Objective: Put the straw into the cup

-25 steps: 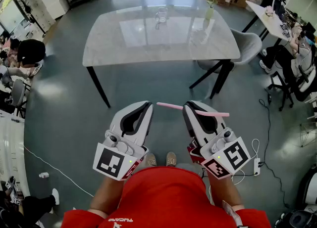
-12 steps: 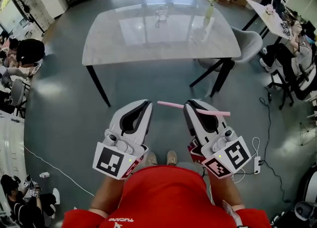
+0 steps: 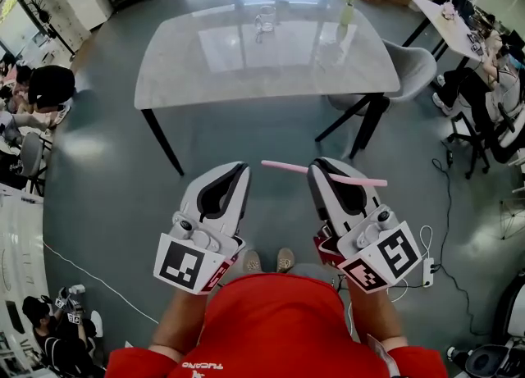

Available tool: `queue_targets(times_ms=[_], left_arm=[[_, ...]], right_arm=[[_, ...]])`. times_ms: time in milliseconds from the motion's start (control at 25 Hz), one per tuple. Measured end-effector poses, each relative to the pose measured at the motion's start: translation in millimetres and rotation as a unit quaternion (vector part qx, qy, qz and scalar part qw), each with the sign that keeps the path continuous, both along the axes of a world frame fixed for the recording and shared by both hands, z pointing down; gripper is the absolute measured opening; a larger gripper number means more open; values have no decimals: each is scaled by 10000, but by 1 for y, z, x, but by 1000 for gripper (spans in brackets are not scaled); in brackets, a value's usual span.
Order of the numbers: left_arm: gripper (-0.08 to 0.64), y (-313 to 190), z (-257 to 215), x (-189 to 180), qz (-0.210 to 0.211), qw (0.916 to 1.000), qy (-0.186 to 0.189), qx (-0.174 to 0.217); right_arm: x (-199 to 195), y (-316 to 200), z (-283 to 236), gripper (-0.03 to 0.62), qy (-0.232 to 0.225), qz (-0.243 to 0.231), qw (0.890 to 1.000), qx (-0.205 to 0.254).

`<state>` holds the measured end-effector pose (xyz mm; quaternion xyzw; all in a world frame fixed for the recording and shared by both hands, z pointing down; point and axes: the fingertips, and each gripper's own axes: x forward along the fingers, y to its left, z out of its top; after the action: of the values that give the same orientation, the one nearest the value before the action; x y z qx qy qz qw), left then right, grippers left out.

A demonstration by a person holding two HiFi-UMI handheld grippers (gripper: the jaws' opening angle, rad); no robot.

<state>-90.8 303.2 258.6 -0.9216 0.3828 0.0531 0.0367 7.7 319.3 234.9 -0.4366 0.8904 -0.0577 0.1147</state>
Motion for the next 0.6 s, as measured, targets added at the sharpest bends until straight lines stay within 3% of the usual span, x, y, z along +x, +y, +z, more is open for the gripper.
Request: queue_targets(times_ms=[600], left_arm=[[5,-36,-4,58,-378,9991,-158,100]], right_arm=[[64,-39,-5,20,-36,-323,9994,147]])
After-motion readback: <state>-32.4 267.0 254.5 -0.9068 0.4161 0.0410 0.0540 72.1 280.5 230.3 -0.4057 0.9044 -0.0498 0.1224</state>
